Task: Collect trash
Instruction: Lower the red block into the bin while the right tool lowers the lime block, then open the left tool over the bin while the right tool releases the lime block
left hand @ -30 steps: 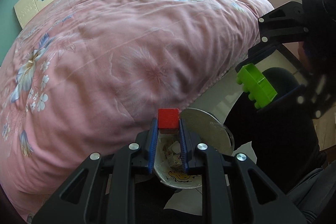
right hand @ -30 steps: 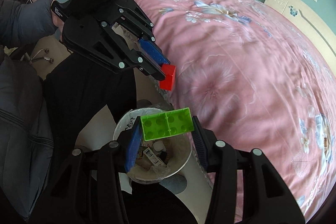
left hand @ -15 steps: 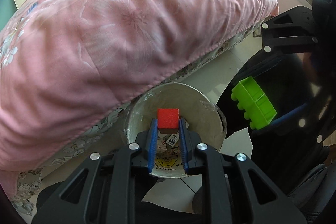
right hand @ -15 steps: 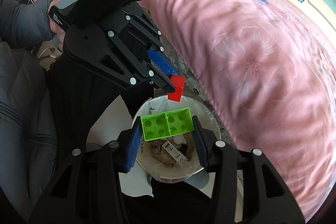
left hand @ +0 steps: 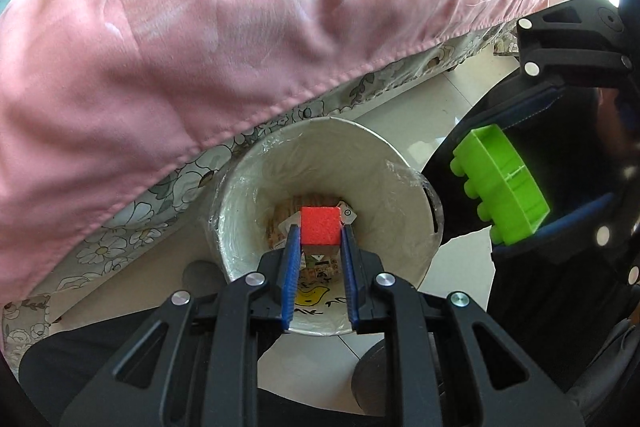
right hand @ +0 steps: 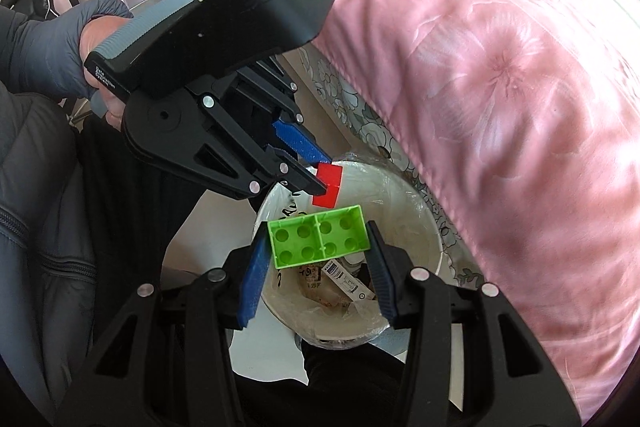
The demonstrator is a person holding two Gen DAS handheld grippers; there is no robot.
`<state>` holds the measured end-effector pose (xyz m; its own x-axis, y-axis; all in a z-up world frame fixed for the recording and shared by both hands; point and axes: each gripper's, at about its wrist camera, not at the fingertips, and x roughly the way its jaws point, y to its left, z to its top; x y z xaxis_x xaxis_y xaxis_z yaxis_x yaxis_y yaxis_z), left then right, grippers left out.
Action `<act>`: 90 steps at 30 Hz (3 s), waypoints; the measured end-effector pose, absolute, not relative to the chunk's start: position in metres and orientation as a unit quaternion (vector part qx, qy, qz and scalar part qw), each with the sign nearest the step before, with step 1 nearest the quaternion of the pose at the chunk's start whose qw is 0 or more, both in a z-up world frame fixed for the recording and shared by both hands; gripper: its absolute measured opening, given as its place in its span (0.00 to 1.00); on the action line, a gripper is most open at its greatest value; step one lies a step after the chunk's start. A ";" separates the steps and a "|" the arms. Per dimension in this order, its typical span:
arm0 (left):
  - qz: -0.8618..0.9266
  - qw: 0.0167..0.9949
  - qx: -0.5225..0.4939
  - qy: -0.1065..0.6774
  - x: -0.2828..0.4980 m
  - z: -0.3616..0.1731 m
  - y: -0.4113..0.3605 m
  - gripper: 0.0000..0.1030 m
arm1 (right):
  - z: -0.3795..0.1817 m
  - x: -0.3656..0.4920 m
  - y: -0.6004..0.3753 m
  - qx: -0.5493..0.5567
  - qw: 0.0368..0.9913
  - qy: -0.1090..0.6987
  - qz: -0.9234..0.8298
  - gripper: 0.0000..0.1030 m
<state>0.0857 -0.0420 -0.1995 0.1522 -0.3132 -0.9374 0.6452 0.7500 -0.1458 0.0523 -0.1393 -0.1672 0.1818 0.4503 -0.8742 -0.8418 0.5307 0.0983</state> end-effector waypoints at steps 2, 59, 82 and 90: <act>-0.314 0.745 0.150 0.569 0.086 -0.205 -0.043 0.22 | -0.170 0.055 -0.137 -0.211 0.737 0.472 0.435 0.46; -0.330 0.670 0.134 0.652 0.106 -0.293 -0.060 0.22 | -0.235 0.122 -0.075 -0.205 0.706 0.553 0.392 0.67; -0.325 0.676 0.138 0.647 0.106 -0.289 -0.061 0.86 | -0.237 0.120 -0.096 -0.198 0.718 0.552 0.375 0.79; -0.320 0.679 0.136 0.647 0.107 -0.285 -0.059 0.86 | -0.233 0.121 -0.099 -0.197 0.725 0.547 0.369 0.79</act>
